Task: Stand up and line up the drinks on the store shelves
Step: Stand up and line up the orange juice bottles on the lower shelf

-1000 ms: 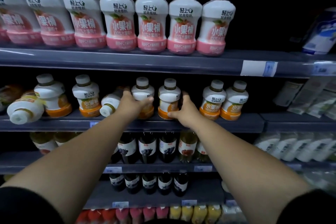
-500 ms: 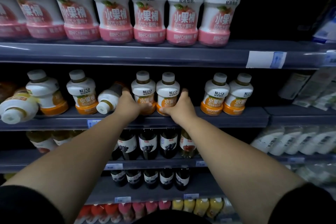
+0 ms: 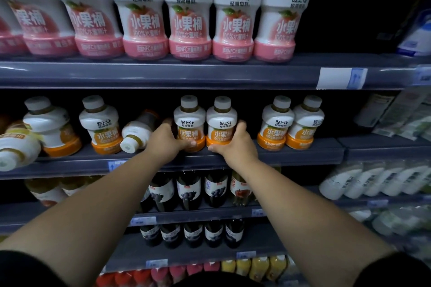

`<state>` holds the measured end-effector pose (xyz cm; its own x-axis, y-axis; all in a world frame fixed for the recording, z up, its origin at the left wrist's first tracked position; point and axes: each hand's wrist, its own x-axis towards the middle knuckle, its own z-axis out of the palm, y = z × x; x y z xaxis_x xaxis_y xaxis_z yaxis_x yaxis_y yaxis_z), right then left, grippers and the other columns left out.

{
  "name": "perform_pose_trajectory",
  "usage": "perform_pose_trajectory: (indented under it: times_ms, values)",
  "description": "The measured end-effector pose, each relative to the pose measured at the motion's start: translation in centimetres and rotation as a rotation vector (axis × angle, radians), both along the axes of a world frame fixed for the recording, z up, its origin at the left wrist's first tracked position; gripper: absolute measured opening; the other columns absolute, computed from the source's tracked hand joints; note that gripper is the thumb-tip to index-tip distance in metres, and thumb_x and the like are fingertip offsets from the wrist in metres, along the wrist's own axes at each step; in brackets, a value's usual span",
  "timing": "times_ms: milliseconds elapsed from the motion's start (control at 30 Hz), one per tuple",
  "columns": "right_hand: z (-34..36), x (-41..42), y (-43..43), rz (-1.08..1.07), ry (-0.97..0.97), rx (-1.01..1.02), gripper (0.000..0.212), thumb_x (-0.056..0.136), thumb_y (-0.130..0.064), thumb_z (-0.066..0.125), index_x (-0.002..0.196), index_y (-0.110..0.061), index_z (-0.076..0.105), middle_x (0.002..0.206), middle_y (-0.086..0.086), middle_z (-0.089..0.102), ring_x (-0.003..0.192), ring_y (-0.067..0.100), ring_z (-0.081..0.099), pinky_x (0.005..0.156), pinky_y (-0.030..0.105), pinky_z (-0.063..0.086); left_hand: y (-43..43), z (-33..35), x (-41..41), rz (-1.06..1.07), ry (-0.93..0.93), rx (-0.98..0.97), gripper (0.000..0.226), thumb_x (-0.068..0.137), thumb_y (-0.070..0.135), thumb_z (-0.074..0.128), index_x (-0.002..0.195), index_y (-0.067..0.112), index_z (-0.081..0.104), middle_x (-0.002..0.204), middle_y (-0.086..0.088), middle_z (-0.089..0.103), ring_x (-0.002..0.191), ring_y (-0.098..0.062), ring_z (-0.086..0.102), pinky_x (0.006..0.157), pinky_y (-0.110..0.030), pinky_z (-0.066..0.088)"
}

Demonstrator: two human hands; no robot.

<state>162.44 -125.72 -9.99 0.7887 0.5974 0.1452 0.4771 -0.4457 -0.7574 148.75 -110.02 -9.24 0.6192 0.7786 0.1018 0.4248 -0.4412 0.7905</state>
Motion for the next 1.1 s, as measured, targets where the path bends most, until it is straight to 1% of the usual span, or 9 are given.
perform_pose_trajectory:
  times_ms: [200, 367, 433, 500, 600, 767, 900, 1033, 1100]
  values:
    - [-0.1, 0.8, -1.0, 0.034, 0.007, -0.001, 0.077, 0.072, -0.040, 0.087, 0.125, -0.020, 0.034, 0.128, 0.005, 0.058, 0.114, 0.027, 0.060, 0.091, 0.043, 0.053, -0.9, -0.2, 1.2, -0.043, -0.049, 0.008, 0.069, 0.064, 0.031, 0.093, 0.120, 0.014, 0.056, 0.107, 0.001, 0.067, 0.097, -0.016, 0.063, 0.084, -0.030, 0.047]
    - [-0.1, 1.5, -2.6, 0.039, -0.008, 0.019, 0.067, 0.075, -0.034, 0.086, 0.123, -0.022, 0.041, 0.129, 0.002, 0.059, 0.119, 0.024, 0.058, 0.095, 0.040, 0.050, -1.2, -0.2, 2.1, -0.093, -0.029, -0.024, 0.064, 0.064, 0.029, 0.093, 0.117, 0.013, 0.059, 0.107, -0.002, 0.071, 0.097, -0.018, 0.066, 0.089, -0.037, 0.052]
    - [-0.3, 1.5, -3.7, 0.041, -0.012, 0.058, 0.074, 0.077, -0.031, 0.085, 0.135, -0.023, 0.041, 0.137, 0.001, 0.056, 0.126, 0.022, 0.053, 0.099, 0.034, 0.045, -1.3, -0.1, 2.3, -0.107, -0.016, -0.034, 0.062, 0.065, 0.030, 0.092, 0.116, 0.012, 0.060, 0.107, -0.003, 0.071, 0.098, -0.020, 0.067, 0.090, -0.039, 0.053]
    - [-0.5, 1.4, -4.7, 0.027, 0.008, 0.102, 0.087, 0.079, -0.029, 0.084, 0.149, -0.024, 0.034, 0.148, 0.000, 0.048, 0.134, 0.019, 0.046, 0.107, 0.035, 0.041, -1.5, 0.1, 2.5, -0.114, -0.006, -0.044, 0.059, 0.067, 0.029, 0.092, 0.114, 0.012, 0.061, 0.107, -0.004, 0.070, 0.097, -0.021, 0.066, 0.088, -0.037, 0.051]
    - [-0.7, 1.2, -6.1, -0.029, 0.028, 0.180, 0.084, 0.080, -0.027, 0.084, 0.149, -0.028, 0.037, 0.148, -0.002, 0.049, 0.134, 0.013, 0.046, 0.111, 0.040, 0.042, -2.1, 0.2, 3.2, -0.159, -0.007, -0.035, 0.058, 0.068, 0.029, 0.091, 0.114, 0.011, 0.060, 0.110, -0.005, 0.069, 0.098, -0.021, 0.065, 0.089, -0.035, 0.049]
    - [-0.1, 0.1, -7.9, -0.087, 0.063, 0.233, 0.076, 0.080, -0.023, 0.084, 0.145, -0.028, 0.045, 0.129, -0.016, 0.050, 0.123, 0.007, 0.048, 0.104, 0.029, 0.042, -3.6, 0.7, 4.1, -0.297, 0.028, -0.046, 0.065, 0.068, 0.034, 0.090, 0.123, 0.016, 0.060, 0.117, -0.002, 0.069, 0.105, -0.021, 0.064, 0.095, -0.036, 0.048]
    - [0.4, -0.8, -8.5, -0.128, 0.060, 0.222, 0.077, 0.080, -0.027, 0.084, 0.146, -0.025, 0.044, 0.137, -0.005, 0.051, 0.124, 0.010, 0.046, 0.099, 0.027, 0.038, -3.7, 1.0, 3.6, -0.379, 0.024, -0.111, 0.092, 0.049, 0.054, 0.091, 0.128, 0.022, 0.055, 0.119, 0.005, 0.068, 0.108, -0.015, 0.065, 0.101, -0.044, 0.050]
    - [0.2, -2.0, -8.7, -0.129, 0.054, 0.216, 0.072, 0.079, -0.029, 0.084, 0.142, -0.027, 0.047, 0.134, -0.005, 0.051, 0.127, 0.014, 0.048, 0.102, 0.033, 0.043, -5.2, 1.0, 1.5, -0.315, -0.024, -0.028, 0.082, 0.072, 0.027, 0.088, 0.139, 0.013, 0.043, 0.123, 0.003, 0.058, 0.113, -0.016, 0.056, 0.095, -0.033, 0.045]
    - [0.1, -2.7, -8.4, -0.110, 0.050, 0.188, 0.071, 0.079, -0.033, 0.083, 0.141, -0.031, 0.048, 0.137, -0.004, 0.050, 0.127, 0.014, 0.049, 0.103, 0.038, 0.046, -5.5, 0.7, 0.4, -0.292, -0.046, 0.006, 0.083, 0.075, 0.025, 0.086, 0.144, 0.015, 0.040, 0.135, -0.002, 0.056, 0.124, -0.020, 0.054, 0.100, -0.033, 0.043]
